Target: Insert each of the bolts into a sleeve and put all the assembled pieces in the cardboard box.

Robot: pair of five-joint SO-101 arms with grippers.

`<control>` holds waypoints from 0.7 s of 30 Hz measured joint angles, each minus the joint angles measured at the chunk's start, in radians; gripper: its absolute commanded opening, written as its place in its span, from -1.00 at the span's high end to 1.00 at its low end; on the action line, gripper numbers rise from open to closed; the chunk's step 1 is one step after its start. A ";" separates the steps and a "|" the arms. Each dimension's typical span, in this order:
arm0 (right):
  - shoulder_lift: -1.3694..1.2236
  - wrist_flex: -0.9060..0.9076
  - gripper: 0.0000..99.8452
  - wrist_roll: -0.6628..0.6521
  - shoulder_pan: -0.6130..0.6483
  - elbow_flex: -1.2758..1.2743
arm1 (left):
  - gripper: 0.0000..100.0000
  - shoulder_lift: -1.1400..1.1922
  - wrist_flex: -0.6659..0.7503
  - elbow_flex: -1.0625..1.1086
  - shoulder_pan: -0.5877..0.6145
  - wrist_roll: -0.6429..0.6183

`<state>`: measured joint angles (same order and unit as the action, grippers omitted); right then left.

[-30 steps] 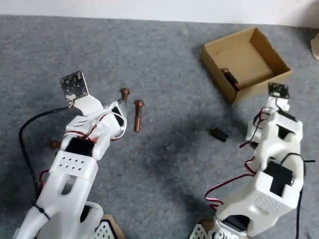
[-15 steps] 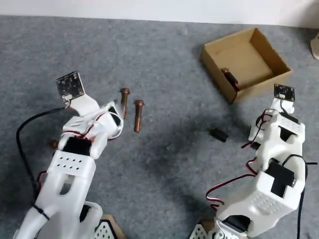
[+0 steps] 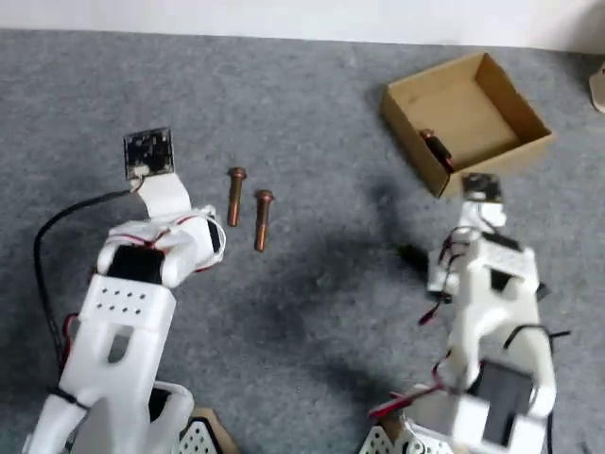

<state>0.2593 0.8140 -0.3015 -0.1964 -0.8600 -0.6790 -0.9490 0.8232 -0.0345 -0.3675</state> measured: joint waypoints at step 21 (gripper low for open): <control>0.700 0.002 0.99 -0.066 0.055 -0.390 | 0.75 0.864 -0.138 -0.683 0.000 0.137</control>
<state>0.9590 0.8155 -0.3675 -0.1412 -1.2497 0.1849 -1.0871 0.1404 -0.0345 -0.2309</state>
